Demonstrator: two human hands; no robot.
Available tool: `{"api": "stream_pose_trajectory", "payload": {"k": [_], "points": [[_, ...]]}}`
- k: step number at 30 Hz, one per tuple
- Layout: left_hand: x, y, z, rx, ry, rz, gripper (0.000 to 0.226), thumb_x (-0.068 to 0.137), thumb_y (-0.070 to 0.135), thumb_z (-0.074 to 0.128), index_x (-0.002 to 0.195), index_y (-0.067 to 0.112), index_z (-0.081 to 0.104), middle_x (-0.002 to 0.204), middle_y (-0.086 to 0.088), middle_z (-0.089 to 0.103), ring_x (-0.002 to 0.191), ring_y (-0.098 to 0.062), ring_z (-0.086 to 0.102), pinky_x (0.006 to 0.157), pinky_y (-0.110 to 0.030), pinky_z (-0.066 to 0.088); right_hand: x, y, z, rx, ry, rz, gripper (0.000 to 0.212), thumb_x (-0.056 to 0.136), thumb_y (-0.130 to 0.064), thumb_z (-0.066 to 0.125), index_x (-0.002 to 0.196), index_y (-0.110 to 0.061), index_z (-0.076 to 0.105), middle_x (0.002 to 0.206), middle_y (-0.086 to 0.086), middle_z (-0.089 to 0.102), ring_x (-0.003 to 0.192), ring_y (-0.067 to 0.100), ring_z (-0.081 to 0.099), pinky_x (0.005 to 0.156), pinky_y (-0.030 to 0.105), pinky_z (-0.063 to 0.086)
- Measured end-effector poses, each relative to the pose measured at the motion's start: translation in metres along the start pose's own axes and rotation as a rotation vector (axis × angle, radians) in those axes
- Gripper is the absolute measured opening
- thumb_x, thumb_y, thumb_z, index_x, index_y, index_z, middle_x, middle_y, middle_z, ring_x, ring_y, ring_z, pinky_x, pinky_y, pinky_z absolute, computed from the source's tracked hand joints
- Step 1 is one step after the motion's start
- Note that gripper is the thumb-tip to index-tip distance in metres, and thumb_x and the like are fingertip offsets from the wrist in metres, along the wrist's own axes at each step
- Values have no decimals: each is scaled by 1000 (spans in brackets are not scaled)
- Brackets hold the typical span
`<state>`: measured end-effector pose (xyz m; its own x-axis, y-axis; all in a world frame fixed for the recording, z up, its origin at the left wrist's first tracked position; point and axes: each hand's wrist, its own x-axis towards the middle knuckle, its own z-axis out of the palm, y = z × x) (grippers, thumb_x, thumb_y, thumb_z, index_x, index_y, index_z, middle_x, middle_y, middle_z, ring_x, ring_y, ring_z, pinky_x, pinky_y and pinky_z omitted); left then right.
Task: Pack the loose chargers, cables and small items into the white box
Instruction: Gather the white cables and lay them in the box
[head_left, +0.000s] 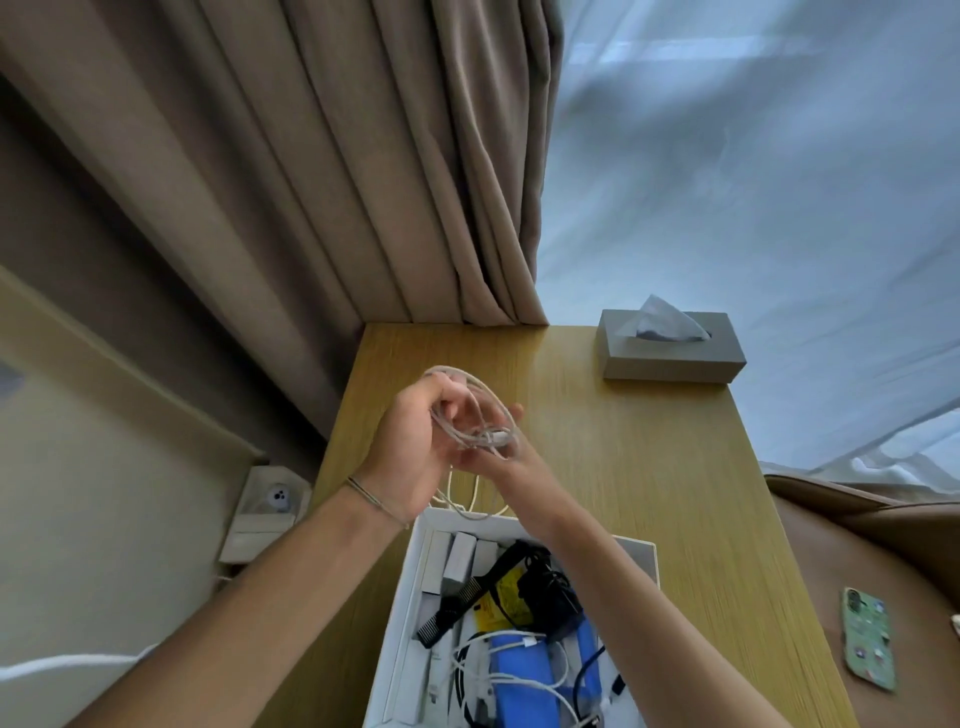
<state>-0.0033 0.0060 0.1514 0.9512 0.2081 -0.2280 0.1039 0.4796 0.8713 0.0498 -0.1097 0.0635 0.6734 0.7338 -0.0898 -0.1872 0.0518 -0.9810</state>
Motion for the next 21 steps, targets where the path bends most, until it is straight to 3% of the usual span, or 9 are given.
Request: {"api": "stream_pose_trajectory", "payload": {"k": [2, 4, 6, 7, 10, 13, 16, 18, 21], "points": [[3, 11, -3, -87, 80, -44, 30, 90, 10, 40, 61, 13, 40, 62, -13, 47, 64, -30, 64, 73, -46, 53, 2, 1, 5, 62, -70, 32, 71, 83, -1, 75, 145, -20, 45, 123, 18, 67, 107, 26, 68, 95, 39, 56], [11, 25, -19, -232, 202, -103, 33, 93, 13, 39, 61, 16, 35, 54, -2, 38, 47, -18, 50, 74, -41, 56, 3, 0, 6, 40, -157, 64, 65, 82, 5, 73, 136, -26, 55, 107, 18, 74, 97, 31, 72, 94, 41, 58], [20, 41, -42, -268, 347, -114, 36, 95, 15, 37, 59, 18, 33, 51, 3, 31, 38, -11, 34, 53, -25, 52, 4, -4, 4, -87, -217, 64, 41, 83, 3, 71, 113, -25, 72, 89, 10, 74, 83, 23, 71, 84, 31, 59], [25, 48, -55, -246, 417, -95, 36, 94, 15, 36, 59, 19, 32, 51, 4, 27, 35, -10, 27, 42, -18, 41, 4, -7, 2, -140, -240, 56, 28, 85, 2, 69, 103, -20, 75, 83, 7, 72, 75, 20, 68, 77, 27, 57], [38, 59, -99, 9, 659, 50, 32, 90, 11, 34, 60, 21, 30, 55, 4, 25, 33, -7, 19, 32, -14, 18, 1, -15, -18, -190, -196, 64, 8, 90, -5, 68, 90, -8, 76, 74, 3, 66, 63, 16, 60, 64, 22, 51], [39, 57, -145, 562, 831, 226, 23, 95, 17, 41, 72, 18, 44, 64, 1, 42, 50, -18, 40, 51, -28, 35, -6, -26, -45, -160, -55, 45, 16, 95, -14, 65, 82, -12, 75, 69, 0, 63, 59, 14, 56, 67, 29, 51], [32, 34, -163, 845, 618, 133, 13, 94, 11, 45, 89, 20, 52, 83, -1, 54, 70, -24, 46, 67, -35, 37, -7, -40, -48, -73, 59, -4, 24, 99, -21, 58, 82, -8, 70, 60, 0, 44, 56, 15, 43, 81, 45, 55], [25, 18, -155, 843, 391, 67, 19, 89, 17, 47, 96, 31, 57, 89, -1, 57, 64, -17, 49, 62, -30, 40, -5, -51, -33, -16, 92, -25, 30, 102, -25, 53, 82, -9, 67, 59, -2, 33, 55, 14, 35, 66, 33, 51], [18, 8, -121, 698, 80, -6, 31, 94, 27, 40, 117, 35, 59, 103, -2, 60, 71, -7, 51, 58, -17, 44, 2, -64, -1, -47, 94, -59, 30, 102, -24, 50, 81, -5, 62, 52, -14, 41, 48, 7, 35, 52, 25, 36]]}}
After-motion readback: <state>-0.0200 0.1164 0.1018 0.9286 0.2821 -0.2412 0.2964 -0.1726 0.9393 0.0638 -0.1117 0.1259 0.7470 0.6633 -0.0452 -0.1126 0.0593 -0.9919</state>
